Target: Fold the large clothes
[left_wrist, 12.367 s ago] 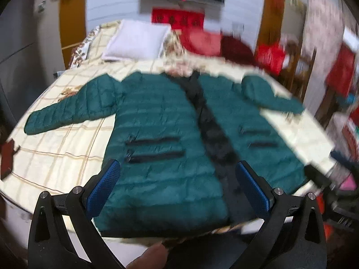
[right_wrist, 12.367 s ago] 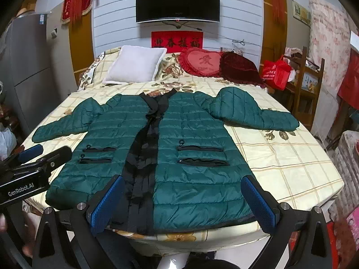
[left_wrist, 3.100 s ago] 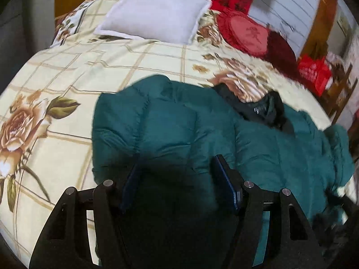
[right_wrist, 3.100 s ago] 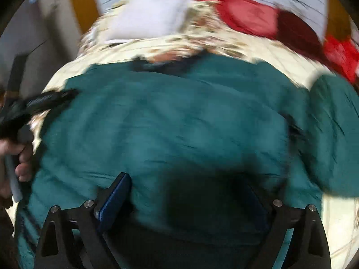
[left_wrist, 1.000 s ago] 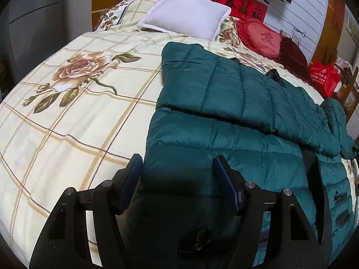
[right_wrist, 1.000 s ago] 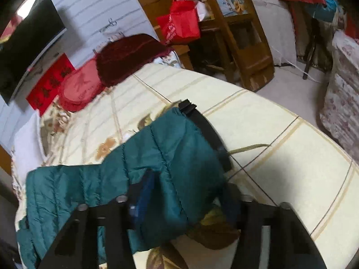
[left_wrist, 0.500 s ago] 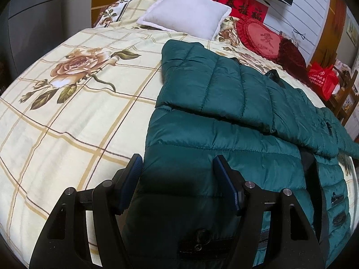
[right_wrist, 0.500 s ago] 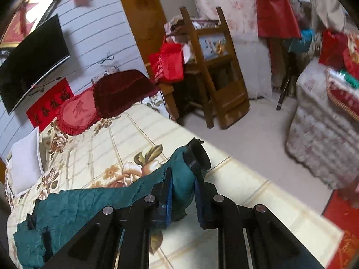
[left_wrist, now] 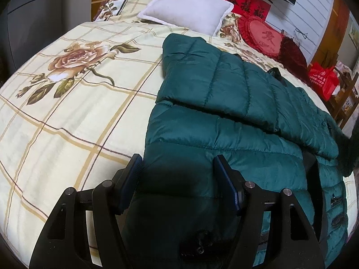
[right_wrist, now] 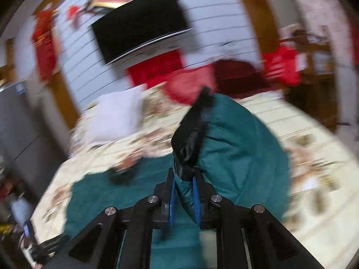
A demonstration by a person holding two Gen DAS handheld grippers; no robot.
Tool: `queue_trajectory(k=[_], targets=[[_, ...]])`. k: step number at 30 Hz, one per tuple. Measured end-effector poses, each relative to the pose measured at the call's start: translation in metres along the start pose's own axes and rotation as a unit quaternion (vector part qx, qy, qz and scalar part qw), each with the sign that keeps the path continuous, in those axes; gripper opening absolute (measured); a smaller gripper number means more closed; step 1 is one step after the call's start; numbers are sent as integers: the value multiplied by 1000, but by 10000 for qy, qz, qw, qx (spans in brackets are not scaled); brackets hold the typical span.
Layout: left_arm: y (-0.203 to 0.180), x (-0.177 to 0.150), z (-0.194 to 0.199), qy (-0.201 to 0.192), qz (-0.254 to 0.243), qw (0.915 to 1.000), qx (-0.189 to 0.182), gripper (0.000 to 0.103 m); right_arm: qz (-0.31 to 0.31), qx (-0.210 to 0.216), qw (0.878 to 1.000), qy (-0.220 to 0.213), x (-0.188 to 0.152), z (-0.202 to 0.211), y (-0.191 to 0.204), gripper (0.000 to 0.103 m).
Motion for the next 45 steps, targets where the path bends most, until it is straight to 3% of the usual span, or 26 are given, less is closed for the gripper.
queue_trajectory(k=[5,9,11,15,18,20,21,22,25,29,32,34,39,41,42,43,45], targets=[[-1,-1,0,13,1,10000,42,68,197,518,9972,495,-57,-57,63,13],[-2,0,7,-48,3,10000,45,68,53,560,9940,934,-102,-87,71,13],[-10,7,17,-99,-136,9999,-2,68,-44,575,9938,947,-111,-90,70,14],[-62,39,46,-365,-557,9954,-683,68,25,518,9937,989,-120,-91,71,14],[-121,62,37,61,-916,9881,-1235,68,194,366,9925,1149,-125,-90,74,18],[-165,69,23,438,-1122,9788,-1657,68,208,405,9925,1137,-125,-87,73,29],[-182,70,16,555,-1142,9755,-1798,68,192,496,9924,1112,-123,-86,74,42],[-194,70,12,625,-1185,9739,-1834,68,174,521,9928,1069,-122,-84,74,49],[-239,59,-3,938,-1763,9605,-1937,68,100,635,9930,990,-122,-76,71,55],[-255,48,-10,915,-2037,9595,-1715,68,86,838,9900,1131,-121,-68,70,55],[-257,42,-15,1034,-1807,9564,-2046,68,476,369,9920,1110,-118,-49,69,55],[-260,42,-15,943,-1777,9582,-2033,68,700,-85,9921,1034,-117,-33,64,55],[-282,36,-21,992,-1668,9559,-2204,68,337,-1113,9897,836,-111,-16,19,56],[-287,37,-23,899,-1679,9580,-2146,60,72,-1314,9868,944,-112,-17,0,56],[-288,36,-25,840,-1676,9596,-2100,31,-85,-1406,9844,1053,-114,-21,-9,56],[-291,34,-29,934,-1691,9585,-2099,13,-163,-1430,9833,1114,-114,-23,-13,56],[-292,31,-31,898,-1689,9602,-2034,7,-288,-1467,9812,1221,-116,-29,-20,56]])
Point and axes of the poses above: each gripper's, at about its wrist camera, not at the fingertips, and z roughly against the way its jaws point, y to its left, x to its top, the point moved 4 cm from there along -z, roughly the way its jaws point
